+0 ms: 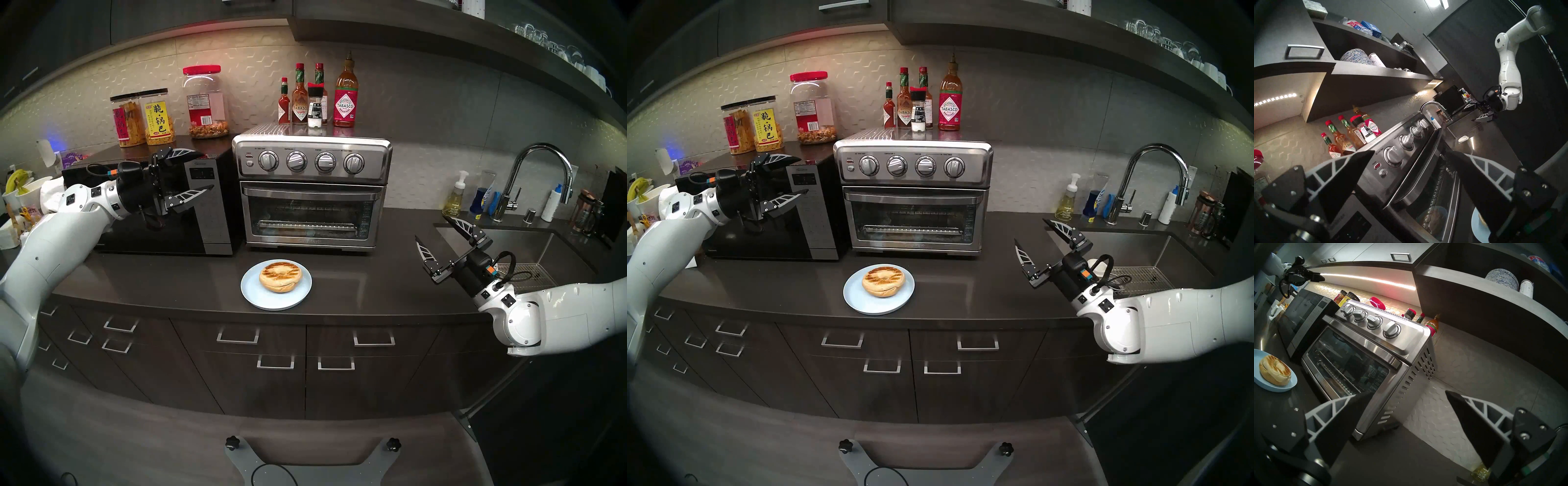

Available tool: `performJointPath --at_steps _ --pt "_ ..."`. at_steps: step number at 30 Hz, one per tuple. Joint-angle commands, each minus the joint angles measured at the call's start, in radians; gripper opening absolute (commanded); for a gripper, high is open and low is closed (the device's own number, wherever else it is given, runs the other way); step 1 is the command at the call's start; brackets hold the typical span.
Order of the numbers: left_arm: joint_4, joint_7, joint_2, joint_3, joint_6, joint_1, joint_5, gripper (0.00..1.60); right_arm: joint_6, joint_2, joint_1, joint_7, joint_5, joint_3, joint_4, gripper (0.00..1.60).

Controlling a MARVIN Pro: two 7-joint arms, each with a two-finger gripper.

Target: Open the oven and place the bagel inside on the rack

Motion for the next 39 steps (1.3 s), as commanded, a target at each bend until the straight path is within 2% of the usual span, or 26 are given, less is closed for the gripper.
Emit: performJointPath --at_steps 1,12,20,39 --pt "0.015 -0.082 -0.057 0.023 0.017 -0.014 -0.022 1.6 -0.002 -0.001 0.014 -0.003 0.002 0.012 0.0 1.6" --pt "0.063 -0.106 -0.137 0.08 0.059 -0.042 -0.035 1.6 -0.002 -0.001 0.014 -0.003 0.001 0.012 0.0 1.6" --pt "0.103 -0.163 -0.131 0.091 0.09 -0.064 -0.054 1.6 -0.002 -0.001 0.014 -0.003 0.001 0.013 0.0 1.6" --pt "0.173 -0.227 -0.165 0.093 0.155 -0.098 -0.091 1.6 -0.003 0.0 0.014 -0.003 0.001 0.014 0.0 1.6"
